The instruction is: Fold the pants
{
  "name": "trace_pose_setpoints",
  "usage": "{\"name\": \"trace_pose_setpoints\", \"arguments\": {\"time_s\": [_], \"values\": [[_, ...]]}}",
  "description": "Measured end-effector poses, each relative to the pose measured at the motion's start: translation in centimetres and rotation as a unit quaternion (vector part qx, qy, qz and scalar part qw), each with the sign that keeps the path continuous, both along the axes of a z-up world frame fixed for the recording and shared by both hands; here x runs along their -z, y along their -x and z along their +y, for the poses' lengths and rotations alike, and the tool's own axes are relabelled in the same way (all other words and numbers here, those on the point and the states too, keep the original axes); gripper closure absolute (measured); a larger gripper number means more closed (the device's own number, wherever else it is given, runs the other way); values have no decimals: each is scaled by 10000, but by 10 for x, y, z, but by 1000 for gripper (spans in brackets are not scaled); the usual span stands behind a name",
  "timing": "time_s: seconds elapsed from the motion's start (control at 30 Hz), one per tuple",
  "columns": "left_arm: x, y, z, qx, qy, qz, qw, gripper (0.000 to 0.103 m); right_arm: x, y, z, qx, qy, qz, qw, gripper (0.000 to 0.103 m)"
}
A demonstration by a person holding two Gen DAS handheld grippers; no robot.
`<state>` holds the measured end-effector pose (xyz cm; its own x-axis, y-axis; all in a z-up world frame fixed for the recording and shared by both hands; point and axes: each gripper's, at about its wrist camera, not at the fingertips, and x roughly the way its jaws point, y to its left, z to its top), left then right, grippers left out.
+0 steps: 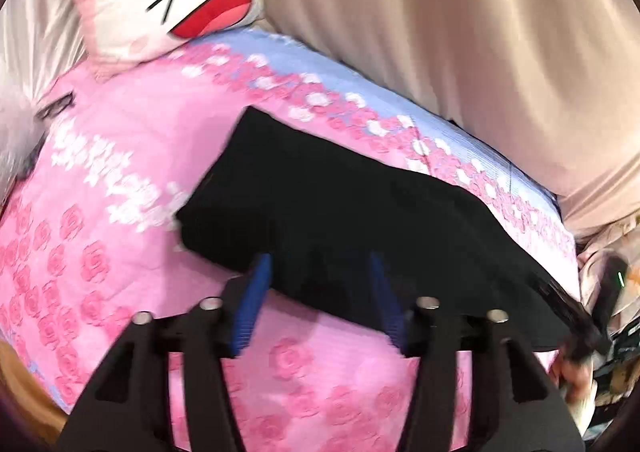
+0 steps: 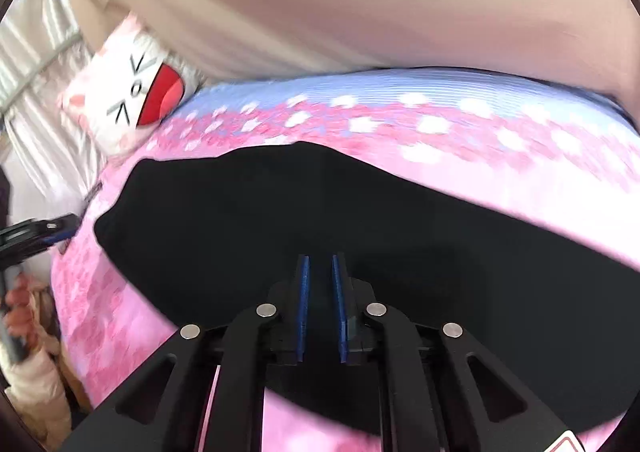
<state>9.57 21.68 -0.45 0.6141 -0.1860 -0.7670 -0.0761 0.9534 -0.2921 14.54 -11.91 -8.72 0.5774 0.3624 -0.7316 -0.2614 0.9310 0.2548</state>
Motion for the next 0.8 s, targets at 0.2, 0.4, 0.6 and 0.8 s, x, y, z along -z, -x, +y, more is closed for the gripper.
{"name": "trace_pose_setpoints", "arguments": {"time_s": [0.2, 0.4, 0.6, 0.8], "values": [[65, -38, -33, 24, -759, 785, 9940, 46, 27, -101, 60, -504, 475, 228, 9973, 103], [76, -42, -24, 53, -683, 876, 9938, 48, 24, -106, 79, -800, 554, 98, 9952, 102], [77, -43, -40, 111, -1141, 862, 9897, 45, 3, -114, 61, -123, -372, -204, 9990, 94], [50, -30, -53, -2, -1194, 446, 9918, 45, 37, -71, 23, 165, 445, -15, 9989, 103]]}}
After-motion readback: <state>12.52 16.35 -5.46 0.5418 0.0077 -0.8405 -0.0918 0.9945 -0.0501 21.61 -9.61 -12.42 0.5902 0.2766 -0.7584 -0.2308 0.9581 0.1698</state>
